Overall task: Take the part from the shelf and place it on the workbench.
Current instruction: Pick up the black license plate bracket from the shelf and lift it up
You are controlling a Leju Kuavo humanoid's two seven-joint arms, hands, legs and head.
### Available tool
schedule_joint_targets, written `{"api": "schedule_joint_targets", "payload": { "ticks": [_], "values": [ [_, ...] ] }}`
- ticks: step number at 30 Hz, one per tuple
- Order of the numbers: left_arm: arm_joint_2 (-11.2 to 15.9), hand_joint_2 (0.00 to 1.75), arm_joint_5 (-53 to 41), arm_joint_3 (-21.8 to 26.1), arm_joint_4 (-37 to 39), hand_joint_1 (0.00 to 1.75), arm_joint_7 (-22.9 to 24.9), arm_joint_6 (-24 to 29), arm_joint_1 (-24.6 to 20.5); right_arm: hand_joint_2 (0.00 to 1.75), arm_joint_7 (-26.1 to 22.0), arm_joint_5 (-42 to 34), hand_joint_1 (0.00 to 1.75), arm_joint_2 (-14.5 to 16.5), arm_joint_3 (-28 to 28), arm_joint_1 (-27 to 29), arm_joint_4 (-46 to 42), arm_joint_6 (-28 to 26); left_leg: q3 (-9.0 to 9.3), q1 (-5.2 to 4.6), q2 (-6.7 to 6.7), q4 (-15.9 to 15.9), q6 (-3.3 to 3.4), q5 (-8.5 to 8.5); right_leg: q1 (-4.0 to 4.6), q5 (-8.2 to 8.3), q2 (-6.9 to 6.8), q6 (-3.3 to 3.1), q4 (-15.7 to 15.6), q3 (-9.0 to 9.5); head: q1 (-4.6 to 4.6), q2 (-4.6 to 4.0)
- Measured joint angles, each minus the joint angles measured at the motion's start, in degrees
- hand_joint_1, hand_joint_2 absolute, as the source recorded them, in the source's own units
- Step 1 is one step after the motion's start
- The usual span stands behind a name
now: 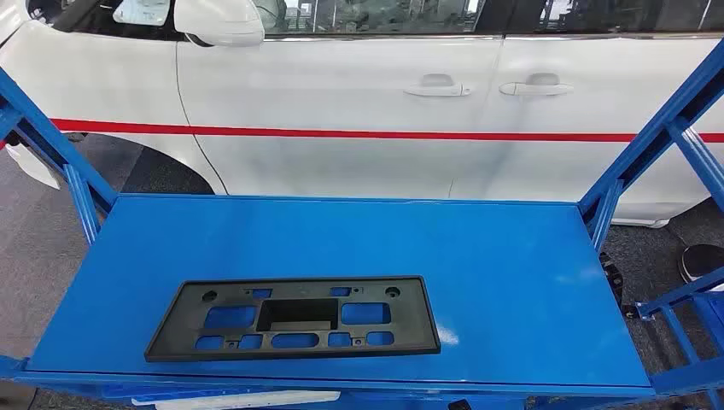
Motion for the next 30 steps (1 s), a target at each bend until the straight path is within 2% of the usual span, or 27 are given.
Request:
{"api": "schedule_joint_targets", "payload": {
  "ticks": [2,5,6,7,8,10,11,12,13,14,16,17,18,22,26,30],
  "values": [
    [-0.07,0.0,-0.02,0.0,0.0,0.0,-0.05,-0.12,0.02,0.0,0.01,0.05,0.0,-0.12,0.0,0.09,0.0,0.01,-0.11,-0.19,-0.33,-0.58,0.85,0.21,0.14,0.15,0.09,0.48,0.26,-0.29,0.01,0.0],
    [-0.23,0.0,-0.06,0.0,0.0,0.0,-0.11,-0.29,-0.02,0.0,0.03,0.15,0.0,-0.26,0.0,0.48,0.01,0.03,-0.63,-0.59,-0.61,-1.07,2.82,0.96,0.11,0.95,0.3,1.77,0.11,-0.65,0.01,0.0],
    [-0.28,0.0,-0.06,0.0,0.0,0.0,-0.11,-0.32,-0.06,0.0,0.04,0.17,0.0,-0.29,0.0,0.61,0.01,0.03,-0.82,-0.6,-0.49,-1.17,3.38,1.36,-0.02,0.64,0.34,2.08,0.33,-0.84,0.01,0.0],
    [-0.32,0.0,-0.06,0.0,0.0,0.0,-0.12,-0.33,-0.12,0.0,0.05,0.18,0.0,-0.32,0.0,0.71,0.02,0.02,-1.12,-0.59,-0.35,-1.3,3.94,1.81,-0.13,-0.56,0.37,2.3,1.42,-1.36,0.01,0.0],
    [-0.35,0.0,-0.06,0.0,0.0,0.0,-0.12,-0.34,-0.16,0.0,0.07,0.19,0.0,-0.36,0.0,0.76,0.02,0.03,-1.52,-0.59,-0.2,-1.4,4.42,2.28,-0.18,-2.6,0.39,2.4,3.66,-2.27,0.01,0.0],
    [-0.39,0.0,-0.05,0.0,0.0,0.0,-0.16,-0.36,-0.22,0.0,0.12,0.33,0.0,-0.38,0.02,0.77,0.02,0.12,-2.62,-0.91,-0.02,-1.35,4.91,3.11,-0.13,-7.72,0.39,2.44,10.9,-4.83,0.01,0.0],
    [-0.39,0.0,-0.03,0.0,0.0,0.0,-0.25,-0.39,-0.24,0.0,0.2,0.43,0.0,-0.38,0.04,0.76,0.02,0.18,-3.23,-1.14,0.03,-1.31,5.01,3.52,-0.07,-9.39,0.39,2.39,14.2,-5.72,0.01,0.0],
    [-0.4,0.0,0.02,0.0,0.0,0.0,-0.39,-0.43,-0.25,0.0,0.31,0.52,0.0,-0.38,0.07,0.76,0.02,0.24,-3.8,-1.39,0.04,-1.3,5.08,3.84,0.03,-9.95,0.39,2.23,15.89,-5.77,0.01,0.0],
    [-0.4,0.0,0.11,0.0,0.0,0.0,-0.58,-0.48,-0.26,0.0,0.43,0.58,0.0,-0.38,0.09,0.74,0.02,0.27,-4.3,-1.64,0.03,-1.3,5.12,4.13,0.2,-9.45,0.39,1.91,15.42,-4.73,0.01,0.0],
    [-0.43,0.0,0.27,0.0,0.0,0.0,-0.8,-0.51,-0.28,0.0,0.52,0.57,0.0,-0.37,0.11,0.7,0.01,0.25,-4.68,-1.85,0.01,-1.31,5.14,4.38,0.49,-8.16,0.41,1.41,12.67,-2.57,0.01,0.0],
    [-0.58,0.0,0.76,0.0,-0.01,0.0,-1.29,-0.55,-0.3,0.0,0.26,-0.21,0.0,-0.43,0.08,0.45,-0.05,-0.06,-5.14,-2.18,0.0,-1.34,5.02,4.87,1.28,-5.9,0.41,0.03,4.34,3.11,0.01,0.0],
    [-0.66,0.0,1.0,0.01,-0.02,0.0,-1.52,-0.52,-0.3,0.0,-0.18,-1.15,0.0,-0.44,-0.15,0.3,-0.1,-0.44,-5.21,-2.25,0.01,-1.37,4.83,5.12,1.65,-5.25,0.35,-0.48,1.29,5.0,0.01,0.0],
    [-0.72,0.0,1.24,0.02,-0.03,0.0,-1.73,-0.47,-0.3,0.0,-0.9,-2.51,0.0,-0.45,-0.57,0.16,-0.16,-1.02,-5.24,-2.27,0.03,-1.4,4.6,5.34,1.9,-5.07,0.31,-0.8,-0.6,6.03,0.01,0.0],
    [-0.59,0.0,2.09,0.2,-0.04,0.0,-2.39,-0.09,-0.23,1.75,-6.47,-11.88,0.0,-0.31,-5.03,-0.14,-0.5,-5.67,-5.33,-2.39,0.03,-1.61,4.77,5.55,1.83,-4.5,0.18,0.37,-1.91,6.01,0.01,0.0],
    [-0.55,0.0,2.37,0.3,-0.04,0.0,-2.53,0.08,-0.18,1.75,-15.45,-24.69,0.0,-0.03,-15.01,-0.58,-1.26,-13.16,-5.34,-2.27,0.01,-1.96,4.21,6.39,1.97,-4.16,0.1,-0.14,-1.76,5.8,0.01,0.0],
    [-0.48,0.0,2.66,0.31,-0.04,0.0,-2.52,0.01,-0.19,1.75,-24.45,-34.63,0.0,0.18,-26.82,-1.25,-2.61,-12.91,-5.34,-2.22,0.02,-2.03,4.03,6.64,1.96,-4.07,0.1,-0.29,-1.62,5.68,0.01,0.0]
  ]
}}
